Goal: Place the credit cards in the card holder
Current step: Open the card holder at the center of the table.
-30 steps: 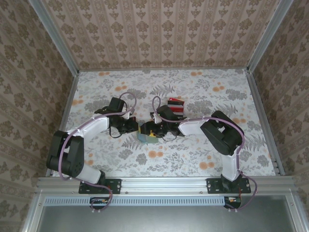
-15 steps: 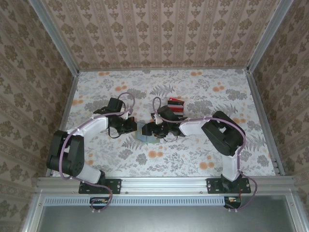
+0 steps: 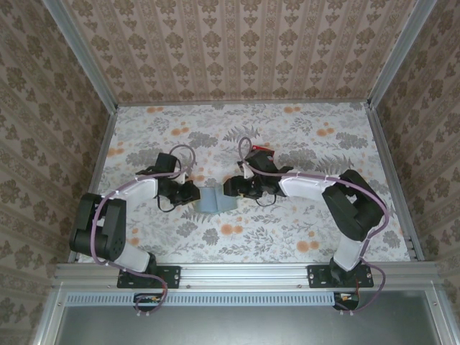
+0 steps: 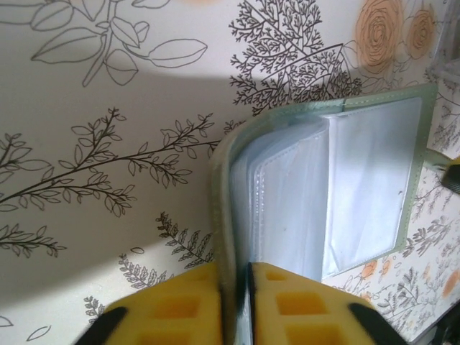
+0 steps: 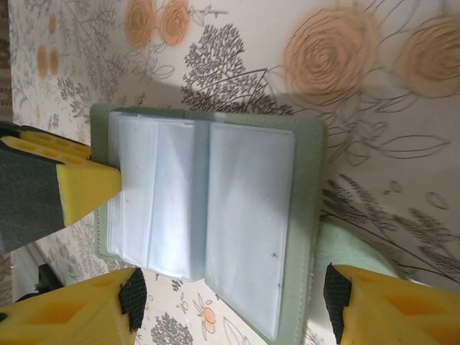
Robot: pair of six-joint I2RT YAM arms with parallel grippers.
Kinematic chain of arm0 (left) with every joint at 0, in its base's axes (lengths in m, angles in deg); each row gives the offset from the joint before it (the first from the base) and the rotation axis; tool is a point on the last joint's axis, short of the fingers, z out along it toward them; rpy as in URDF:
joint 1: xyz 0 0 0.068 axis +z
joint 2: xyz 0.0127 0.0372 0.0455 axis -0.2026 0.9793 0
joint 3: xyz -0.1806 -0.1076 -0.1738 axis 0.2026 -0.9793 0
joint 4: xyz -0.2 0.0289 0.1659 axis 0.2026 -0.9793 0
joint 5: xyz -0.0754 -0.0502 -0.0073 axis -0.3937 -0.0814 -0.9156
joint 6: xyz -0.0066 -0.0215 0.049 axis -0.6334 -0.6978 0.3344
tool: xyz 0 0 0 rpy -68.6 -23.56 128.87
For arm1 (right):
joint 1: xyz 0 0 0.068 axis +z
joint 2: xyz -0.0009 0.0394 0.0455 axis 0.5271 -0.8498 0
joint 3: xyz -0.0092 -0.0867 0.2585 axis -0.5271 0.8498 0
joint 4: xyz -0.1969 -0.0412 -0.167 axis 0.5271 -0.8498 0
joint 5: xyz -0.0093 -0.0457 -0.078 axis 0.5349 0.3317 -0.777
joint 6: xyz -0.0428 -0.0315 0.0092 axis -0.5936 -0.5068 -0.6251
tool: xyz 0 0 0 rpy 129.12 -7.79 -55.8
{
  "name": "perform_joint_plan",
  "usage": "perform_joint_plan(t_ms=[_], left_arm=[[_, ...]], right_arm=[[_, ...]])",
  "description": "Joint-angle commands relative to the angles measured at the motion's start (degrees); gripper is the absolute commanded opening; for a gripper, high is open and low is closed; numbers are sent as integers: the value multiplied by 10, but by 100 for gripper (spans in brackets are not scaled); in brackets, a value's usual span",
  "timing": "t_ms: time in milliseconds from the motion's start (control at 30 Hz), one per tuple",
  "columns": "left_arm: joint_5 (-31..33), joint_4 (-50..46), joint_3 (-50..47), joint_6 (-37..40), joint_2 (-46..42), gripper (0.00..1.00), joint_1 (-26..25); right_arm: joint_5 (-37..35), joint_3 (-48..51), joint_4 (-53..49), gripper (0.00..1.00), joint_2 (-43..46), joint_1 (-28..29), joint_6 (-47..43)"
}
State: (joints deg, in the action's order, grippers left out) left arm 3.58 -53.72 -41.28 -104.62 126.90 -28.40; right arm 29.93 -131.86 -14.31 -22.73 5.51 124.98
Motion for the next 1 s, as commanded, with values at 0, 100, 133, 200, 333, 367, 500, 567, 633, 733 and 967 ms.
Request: perform_joint_plan(t_ms=[0,100,133,200,333,367,500,567,633,733,967], left_arm=[[2,-4,-5,4,6,23,6],[2,-13,7,4,-5,29,5],[2,-17,12,4,-9,31,6],[6,-30,22,8,-16,35,6],[22,-56,36,17,-23,41,7],[26,-62,40,20,-25,42,7],[32,-72,50,22,-31,47,8],[32,-75,59,21,-34,50,8],[31,-82,68,22,-37,50,8],[34,-90,83,26,-42,50,8],[30,-103,152,42,-23,51,3]], right_arm=[[-26,-8,-51,69,25,-7,-28],[-23,-15,-53,69,26,-8,-30],[-21,-16,-53,69,25,-8,-30],[-20,-17,-51,69,24,-8,-29],[-24,-18,-56,69,26,-8,-31],[-25,-17,-55,69,28,-8,-31],[-25,-18,-57,69,34,-8,-32],[-24,-19,-59,69,34,-8,-33],[-24,-20,-57,69,36,-8,-32],[-24,-21,-58,69,36,-8,-32],[-41,-26,-84,68,88,-35,-55]])
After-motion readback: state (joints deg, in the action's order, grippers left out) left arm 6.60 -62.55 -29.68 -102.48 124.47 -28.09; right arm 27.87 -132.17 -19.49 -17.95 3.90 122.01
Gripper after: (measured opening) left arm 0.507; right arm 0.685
